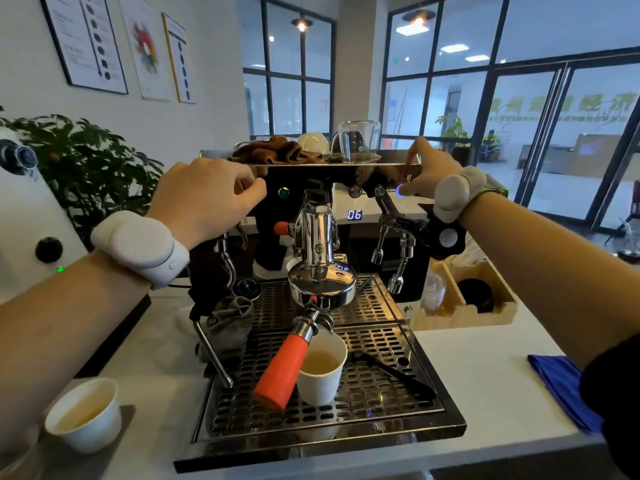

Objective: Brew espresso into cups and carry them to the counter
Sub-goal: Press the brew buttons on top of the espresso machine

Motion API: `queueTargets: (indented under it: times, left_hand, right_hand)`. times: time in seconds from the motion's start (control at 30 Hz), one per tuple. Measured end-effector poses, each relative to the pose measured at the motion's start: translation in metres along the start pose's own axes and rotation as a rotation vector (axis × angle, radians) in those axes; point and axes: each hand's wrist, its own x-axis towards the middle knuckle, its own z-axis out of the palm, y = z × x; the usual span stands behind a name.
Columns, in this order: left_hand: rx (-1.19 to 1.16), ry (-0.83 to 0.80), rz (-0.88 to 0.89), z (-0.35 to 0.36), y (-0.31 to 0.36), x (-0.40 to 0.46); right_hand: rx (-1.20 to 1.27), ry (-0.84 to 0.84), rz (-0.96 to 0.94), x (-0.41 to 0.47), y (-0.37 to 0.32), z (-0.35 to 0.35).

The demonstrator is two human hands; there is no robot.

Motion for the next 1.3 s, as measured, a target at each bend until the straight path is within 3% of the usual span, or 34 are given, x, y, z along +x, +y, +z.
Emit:
queueTargets:
  times: [0.27,0.53,0.83,1.07,1.3]
  left_hand:
    - [0.018,-0.030,-0.087,0.000,0.000,0.000]
    - [-0.004,-0.079,-0.117,-0.009,0.005,0.000]
    - [-0.488,-0.044,-0.009,-0.029,0.029,-0.017]
    - [-0.866,-0.108,-0.012,-0.023,0.032,-0.055]
    - [-1.015,-0.244,-0.110,0.007,0.018,-0.106]
  right_hand:
    - [-0.075,-0.012,-0.003,-0.014,-0.010,0.000]
    - [0.092,0.010,-0.234,-0.043,-0.040,0.004]
    - [0.498,0.104,-0.417,-0.095,-0.058,0.004]
    - [0.753,0.026,-0.415,-0.140,-0.053,0.022]
    - [0.840,-0.111,-0.334,-0.169,-0.028,0.063]
